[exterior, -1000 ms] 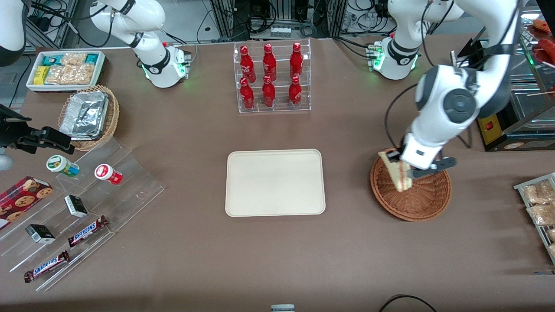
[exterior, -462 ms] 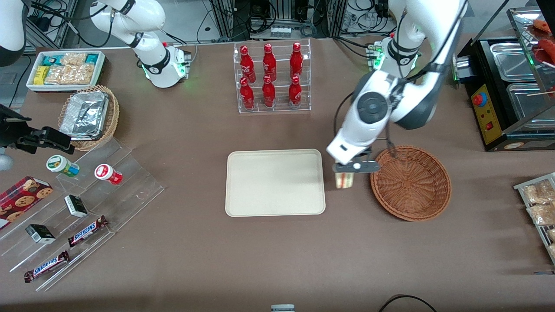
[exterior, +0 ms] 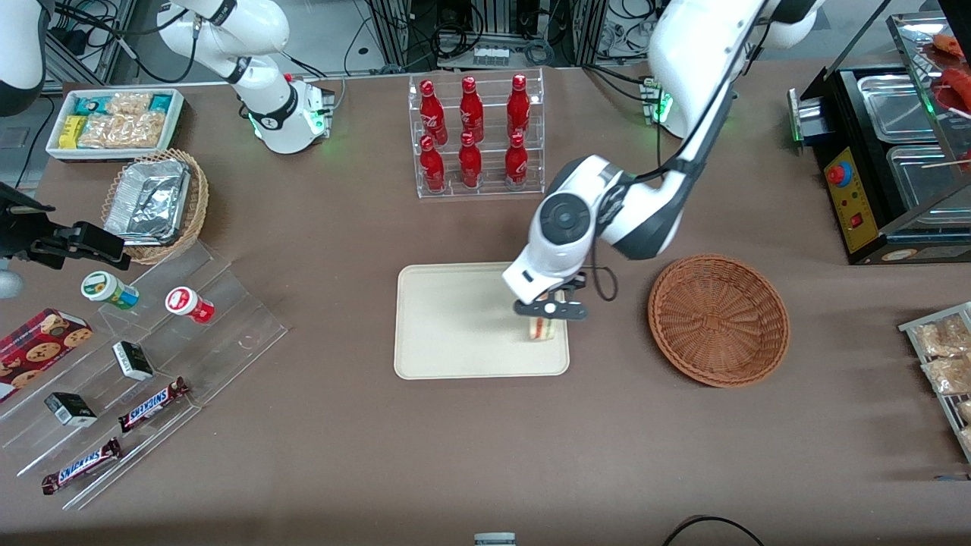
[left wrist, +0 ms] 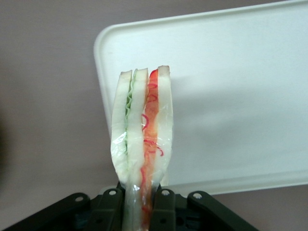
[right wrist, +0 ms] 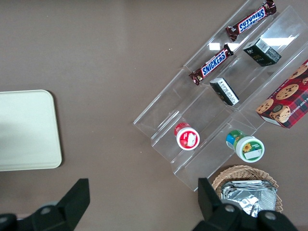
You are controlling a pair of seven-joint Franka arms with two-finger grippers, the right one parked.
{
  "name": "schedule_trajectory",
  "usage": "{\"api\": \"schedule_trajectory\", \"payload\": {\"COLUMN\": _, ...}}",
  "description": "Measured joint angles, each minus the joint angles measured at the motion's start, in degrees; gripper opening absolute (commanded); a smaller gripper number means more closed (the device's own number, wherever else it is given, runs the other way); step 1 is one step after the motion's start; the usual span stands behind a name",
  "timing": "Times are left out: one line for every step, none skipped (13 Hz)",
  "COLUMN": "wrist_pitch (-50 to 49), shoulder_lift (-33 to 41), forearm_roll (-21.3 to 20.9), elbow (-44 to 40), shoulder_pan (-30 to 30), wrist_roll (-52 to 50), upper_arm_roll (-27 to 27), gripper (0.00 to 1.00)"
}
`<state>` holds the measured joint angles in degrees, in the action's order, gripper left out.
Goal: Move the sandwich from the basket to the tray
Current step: 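Lower the held sandwich onto the white tray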
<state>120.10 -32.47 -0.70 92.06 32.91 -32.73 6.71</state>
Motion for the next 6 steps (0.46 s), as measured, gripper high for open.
{"api": "schedule_trajectory", "payload": {"wrist_pitch": 0.00, "shoulder_lift": -1.84, "forearm_roll": 0.00, "elbow": -1.69, "shoulder_pan": 0.63, "wrist_roll": -0.28, "upper_arm_roll": -0.02, "gripper": 0.00}}
{"api": "schedule_trajectory", "payload": {"wrist_pitch": 0.00, "shoulder_lift": -3.41, "forearm_roll": -0.01, "elbow": -3.03, "shoulder_pan": 1.14, "wrist_roll": -0.53, "upper_arm_roll": -0.03, "gripper": 0.00}}
{"api": "schedule_trajectory", "payload": {"wrist_pitch": 0.01, "shoulder_lift": -4.74, "forearm_roll": -0.01, "elbow": -4.20, "shoulder_pan": 1.54, "wrist_roll": -0.70, "upper_arm_roll": -0.04, "gripper": 0.00}}
{"api": "schedule_trajectory", "payload": {"wrist_pitch": 0.01, "shoulder_lift": -5.76, "forearm_roll": -0.02, "elbow": -5.15, "shoulder_pan": 1.73, "wrist_roll": -0.80, "upper_arm_roll": -0.05, "gripper": 0.00}}
{"api": "schedule_trajectory", "payload": {"wrist_pitch": 0.00, "shoulder_lift": -6.50, "forearm_roll": -0.05, "elbow": -5.87, "shoulder_pan": 1.81, "wrist_roll": -0.90, "upper_arm_roll": -0.06, "gripper": 0.00}}
{"api": "schedule_trajectory", "payload": {"wrist_pitch": 0.00, "shoulder_lift": -7.12, "forearm_roll": -0.13, "elbow": -6.44, "shoulder_pan": 1.87, "wrist_roll": -1.26, "upper_arm_roll": -0.10, "gripper": 0.00}}
